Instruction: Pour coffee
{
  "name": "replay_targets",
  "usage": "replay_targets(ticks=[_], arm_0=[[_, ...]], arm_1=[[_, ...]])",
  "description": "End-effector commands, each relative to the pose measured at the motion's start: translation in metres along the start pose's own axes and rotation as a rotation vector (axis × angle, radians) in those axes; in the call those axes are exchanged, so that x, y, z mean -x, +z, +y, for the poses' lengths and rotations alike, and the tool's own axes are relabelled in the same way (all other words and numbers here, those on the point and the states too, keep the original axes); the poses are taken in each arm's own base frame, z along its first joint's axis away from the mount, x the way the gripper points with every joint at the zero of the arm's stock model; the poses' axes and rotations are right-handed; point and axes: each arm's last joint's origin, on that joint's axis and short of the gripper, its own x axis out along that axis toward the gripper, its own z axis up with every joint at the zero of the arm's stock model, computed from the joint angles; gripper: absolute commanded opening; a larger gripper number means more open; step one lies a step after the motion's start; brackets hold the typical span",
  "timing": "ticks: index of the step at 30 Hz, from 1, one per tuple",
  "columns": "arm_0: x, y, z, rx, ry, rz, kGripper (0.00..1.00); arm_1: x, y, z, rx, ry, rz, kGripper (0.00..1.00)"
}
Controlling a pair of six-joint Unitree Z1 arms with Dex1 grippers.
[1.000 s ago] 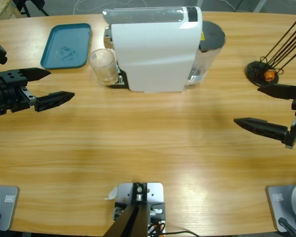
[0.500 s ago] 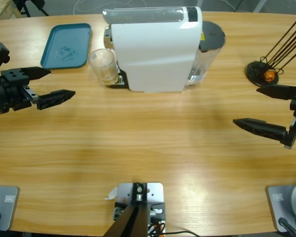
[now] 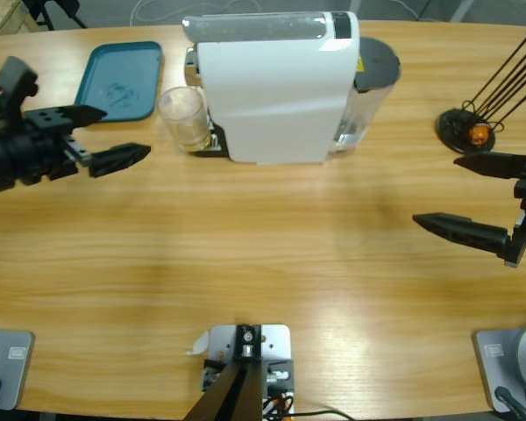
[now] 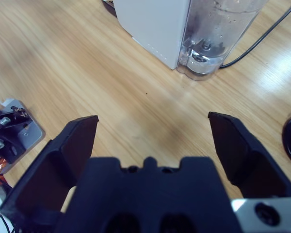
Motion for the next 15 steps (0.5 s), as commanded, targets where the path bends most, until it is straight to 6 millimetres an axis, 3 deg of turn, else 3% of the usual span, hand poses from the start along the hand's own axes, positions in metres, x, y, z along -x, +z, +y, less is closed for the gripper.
replay_targets(ticks=[1,6,15], arm_0=[[-0.044,-0.016,-0.001,0.004,0.005,0.071,0.996],[-0.046,-0.017,-0.001,0.012,0.004,0.059,0.996],[-0.068,-0.016,0.010,0.036,-0.018,0.033,0.991]], arm_1=[[-0.007,-0.009,0.001,-0.010,0.014,0.046,1.000],[-0.008,-0.008,0.001,-0.009,0.017,0.046,1.000],[-0.011,-0.007,0.001,-0.011,0.019,0.059,1.000]])
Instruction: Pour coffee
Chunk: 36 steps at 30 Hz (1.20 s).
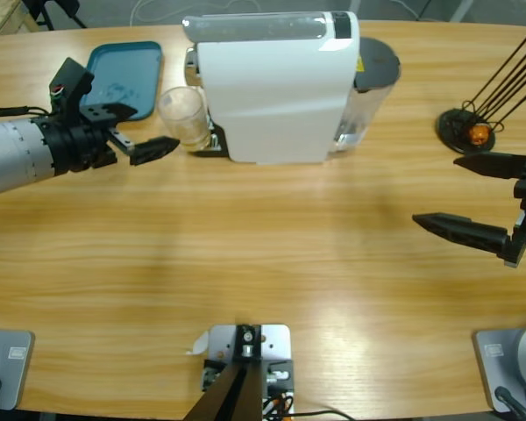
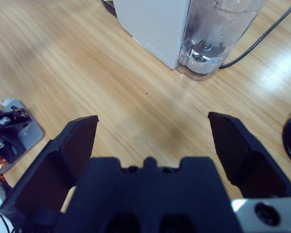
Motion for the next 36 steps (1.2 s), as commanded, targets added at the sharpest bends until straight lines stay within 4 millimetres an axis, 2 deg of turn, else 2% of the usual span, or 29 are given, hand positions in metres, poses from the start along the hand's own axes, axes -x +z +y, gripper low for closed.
replay_targets(ticks=[1,9,19,27,36], arm_0=[[-0.025,-0.012,0.009,0.028,-0.022,0.039,0.991],[-0.040,-0.017,0.011,0.039,-0.062,0.038,0.991],[-0.067,0.002,0.027,0.062,-0.097,-0.011,0.991],[-0.086,-0.004,0.028,0.069,-0.132,0.022,0.991],[-0.089,-0.007,0.035,0.081,-0.128,0.030,0.987]], arm_1=[[-0.010,-0.007,0.001,-0.011,0.019,0.055,1.000],[-0.011,-0.007,0.001,-0.011,0.020,0.060,1.000],[-0.012,-0.007,0.001,-0.012,0.020,0.066,1.000],[-0.013,-0.007,0.000,-0.012,0.019,0.064,1.000],[-0.015,-0.006,0.000,-0.013,0.019,0.071,1.000]])
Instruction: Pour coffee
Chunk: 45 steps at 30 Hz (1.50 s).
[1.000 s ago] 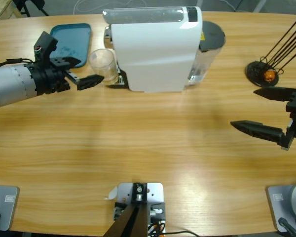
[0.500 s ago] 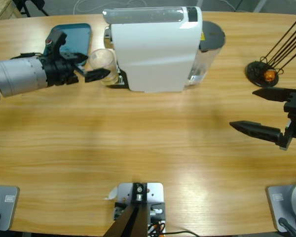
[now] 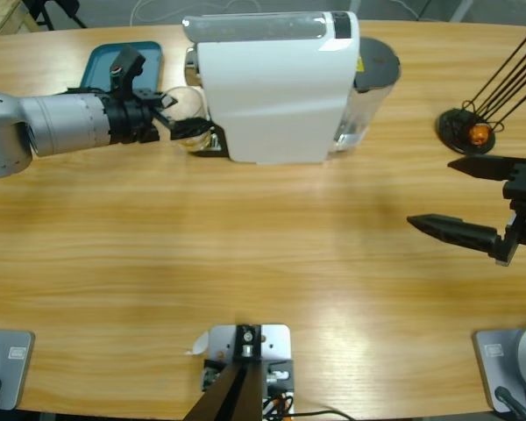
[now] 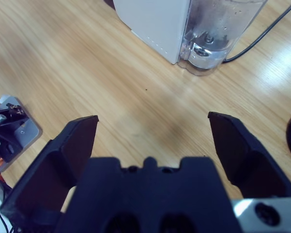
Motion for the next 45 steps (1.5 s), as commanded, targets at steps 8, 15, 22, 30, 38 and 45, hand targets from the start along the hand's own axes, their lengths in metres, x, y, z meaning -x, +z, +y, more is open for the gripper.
replay_targets(ticks=[8,15,22,30,38,45], arm_0=[[-0.015,-0.014,0.011,0.031,-0.040,0.044,0.927],[-0.018,-0.015,0.014,0.038,-0.062,0.049,0.840],[-0.018,-0.016,0.020,0.050,-0.074,0.044,0.724],[-0.016,-0.015,0.020,0.049,-0.077,0.039,0.595],[-0.002,-0.012,0.010,0.044,-0.096,0.038,0.595],[0.006,-0.011,0.013,0.049,-0.070,0.031,0.595]], arm_1=[[-0.009,-0.006,0.001,-0.015,0.017,0.043,1.000],[-0.008,-0.006,0.001,-0.015,0.016,0.042,1.000],[-0.009,-0.006,0.001,-0.015,0.016,0.044,1.000],[-0.008,-0.007,0.001,-0.014,0.016,0.039,1.000],[-0.010,-0.005,0.000,-0.027,0.007,0.050,1.000],[-0.010,-0.006,0.000,-0.027,0.008,0.046,1.000]])
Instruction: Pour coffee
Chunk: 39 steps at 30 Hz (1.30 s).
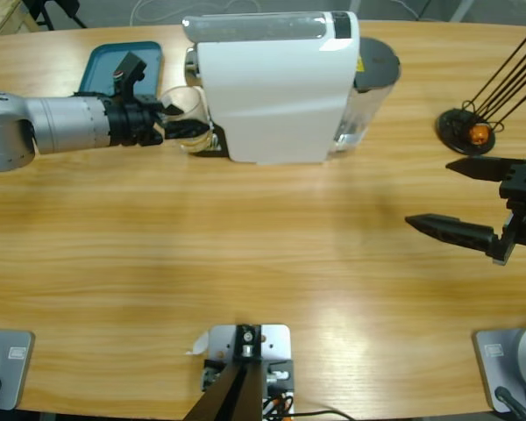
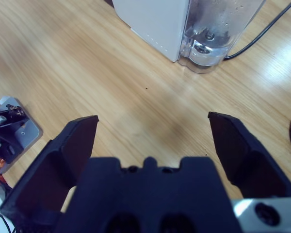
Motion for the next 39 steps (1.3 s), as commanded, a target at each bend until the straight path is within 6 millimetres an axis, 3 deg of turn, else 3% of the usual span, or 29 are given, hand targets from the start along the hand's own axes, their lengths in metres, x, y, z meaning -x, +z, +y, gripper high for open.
replay_targets(ticks=[1,11,17,26,33,39], arm_0=[[0.018,-0.004,-0.002,0.016,0.015,0.009,0.595],[0.055,0.004,0.003,0.041,0.117,0.013,0.595],[0.067,0.004,0.010,0.061,0.160,0.018,0.595],[0.083,0.001,0.045,0.135,0.291,-0.004,0.595],[0.078,-0.001,0.085,0.185,0.392,-0.028,0.595],[0.053,0.009,0.114,0.196,0.426,-0.025,0.595]], arm_1=[[-0.008,-0.007,0.001,-0.010,0.008,0.039,1.000],[-0.007,-0.007,0.001,-0.010,0.011,0.036,1.000],[-0.007,-0.007,0.001,-0.010,0.009,0.036,1.000],[-0.006,-0.007,0.001,-0.011,0.009,0.035,1.000],[-0.006,-0.007,0.001,-0.011,0.006,0.032,1.000],[-0.005,-0.007,0.001,-0.010,0.001,0.024,1.000]])
